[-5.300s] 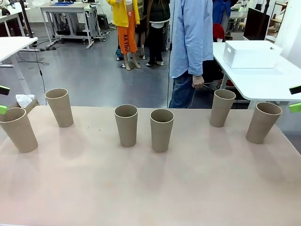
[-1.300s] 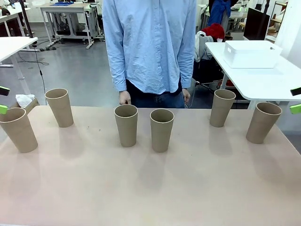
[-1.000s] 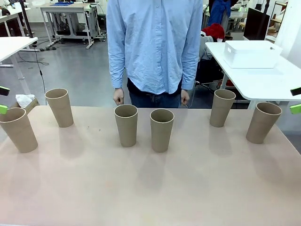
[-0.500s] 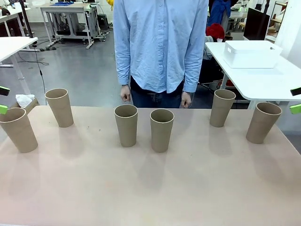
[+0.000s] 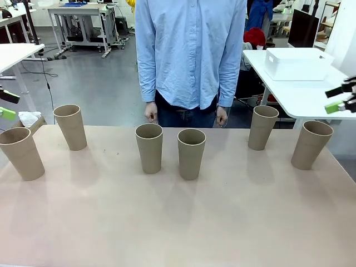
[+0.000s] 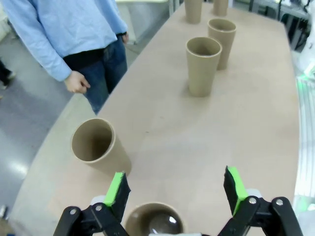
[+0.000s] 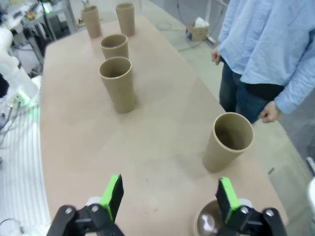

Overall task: Stack the cups and store them in the basket.
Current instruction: Pick up two Reusable plastic cups , one in each hand.

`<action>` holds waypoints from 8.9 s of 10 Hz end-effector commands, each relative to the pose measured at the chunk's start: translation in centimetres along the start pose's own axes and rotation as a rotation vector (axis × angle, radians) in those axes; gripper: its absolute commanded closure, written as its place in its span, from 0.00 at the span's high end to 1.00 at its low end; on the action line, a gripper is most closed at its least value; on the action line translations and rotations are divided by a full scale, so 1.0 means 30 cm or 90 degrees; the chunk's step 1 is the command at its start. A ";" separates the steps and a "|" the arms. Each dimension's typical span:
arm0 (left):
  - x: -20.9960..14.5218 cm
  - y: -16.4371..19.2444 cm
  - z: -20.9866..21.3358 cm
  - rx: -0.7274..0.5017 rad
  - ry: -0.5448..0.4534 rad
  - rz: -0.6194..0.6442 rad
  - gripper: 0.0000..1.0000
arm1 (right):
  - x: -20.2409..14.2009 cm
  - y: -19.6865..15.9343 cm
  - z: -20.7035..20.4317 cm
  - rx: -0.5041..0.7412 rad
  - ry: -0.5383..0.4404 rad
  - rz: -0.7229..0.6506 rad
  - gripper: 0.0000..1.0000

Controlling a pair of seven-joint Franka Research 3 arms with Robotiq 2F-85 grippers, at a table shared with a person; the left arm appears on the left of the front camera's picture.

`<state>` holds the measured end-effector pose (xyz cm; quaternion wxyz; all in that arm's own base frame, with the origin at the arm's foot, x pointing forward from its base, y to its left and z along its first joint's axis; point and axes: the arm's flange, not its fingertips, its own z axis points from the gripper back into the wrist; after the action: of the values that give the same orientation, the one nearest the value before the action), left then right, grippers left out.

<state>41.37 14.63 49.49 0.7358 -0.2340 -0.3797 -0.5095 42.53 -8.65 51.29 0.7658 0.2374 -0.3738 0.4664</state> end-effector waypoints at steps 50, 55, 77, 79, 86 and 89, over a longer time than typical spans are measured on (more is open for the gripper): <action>-0.901 0.164 -0.422 -0.185 -0.428 -0.033 1.00 | -0.874 -0.482 -0.409 0.230 -0.346 0.057 1.00; -0.860 0.166 -0.468 -0.216 -0.427 -0.036 1.00 | -0.828 -0.467 -0.453 0.254 -0.339 0.053 1.00; -0.829 0.157 -0.498 -0.236 -0.434 -0.043 0.48 | -0.799 -0.435 -0.552 0.287 -0.368 0.025 0.53; -0.826 0.188 -0.501 -0.252 -0.424 -0.017 0.44 | -0.820 -0.432 -0.555 0.298 -0.358 0.035 0.40; -0.493 0.074 -0.445 -0.227 -0.442 -0.056 0.85 | -0.566 -0.205 -0.357 0.190 -0.377 0.048 0.84; -0.269 -0.083 -0.442 -0.203 -0.457 -0.050 0.85 | -0.461 -0.030 -0.298 0.157 -0.344 0.016 0.84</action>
<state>43.07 10.22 33.74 0.4741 -0.5022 -0.5314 -0.4907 43.52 -12.08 33.91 0.5710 0.4464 -0.5157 0.4569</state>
